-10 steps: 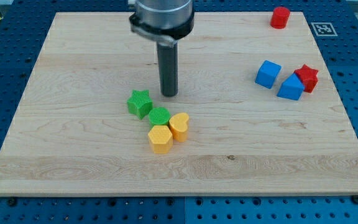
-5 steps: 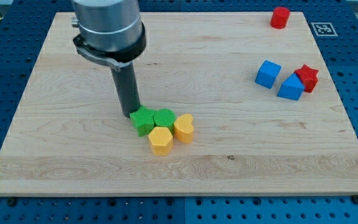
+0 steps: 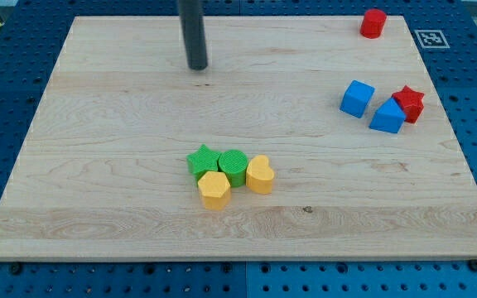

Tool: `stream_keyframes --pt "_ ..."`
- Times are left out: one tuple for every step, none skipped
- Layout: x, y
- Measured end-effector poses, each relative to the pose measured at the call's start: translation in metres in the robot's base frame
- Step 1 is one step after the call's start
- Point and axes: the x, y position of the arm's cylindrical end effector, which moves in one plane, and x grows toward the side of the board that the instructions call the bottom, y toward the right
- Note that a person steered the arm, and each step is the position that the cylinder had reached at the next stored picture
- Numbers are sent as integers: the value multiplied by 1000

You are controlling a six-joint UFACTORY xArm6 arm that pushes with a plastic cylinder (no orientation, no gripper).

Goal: Push the green star into the group of blocks

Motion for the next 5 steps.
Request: stream_keyframes --pt "-23 44" --pt "-24 44" --pt "-73 91" --pt "-103 133" --pt "-103 153"
